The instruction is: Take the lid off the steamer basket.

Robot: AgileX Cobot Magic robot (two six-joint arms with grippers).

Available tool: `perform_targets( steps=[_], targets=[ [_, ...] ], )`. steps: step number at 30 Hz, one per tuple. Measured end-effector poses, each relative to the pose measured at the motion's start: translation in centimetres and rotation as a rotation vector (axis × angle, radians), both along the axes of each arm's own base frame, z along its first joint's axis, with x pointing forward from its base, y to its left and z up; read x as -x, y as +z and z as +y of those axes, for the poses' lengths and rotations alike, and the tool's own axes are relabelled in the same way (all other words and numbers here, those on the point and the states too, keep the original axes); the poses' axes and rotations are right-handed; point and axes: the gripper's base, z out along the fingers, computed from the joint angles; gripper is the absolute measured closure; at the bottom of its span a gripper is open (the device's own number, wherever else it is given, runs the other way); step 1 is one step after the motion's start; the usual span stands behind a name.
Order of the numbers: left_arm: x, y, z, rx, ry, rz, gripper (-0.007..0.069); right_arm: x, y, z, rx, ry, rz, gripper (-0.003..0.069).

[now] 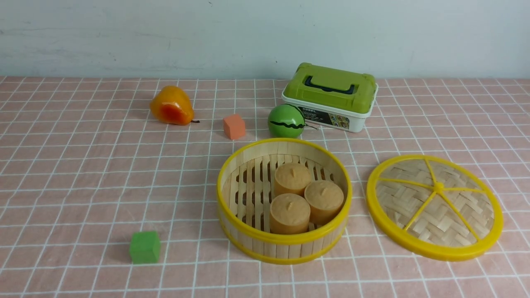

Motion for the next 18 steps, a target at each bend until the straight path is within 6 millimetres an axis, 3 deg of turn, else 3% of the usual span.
perform_targets(
  steps=[18],
  targets=[
    [0.00,0.00,0.00,0.000,0.000,0.000,0.0385,0.00,0.01,0.00,0.000,0.000,-0.001,0.0576]
  ],
)
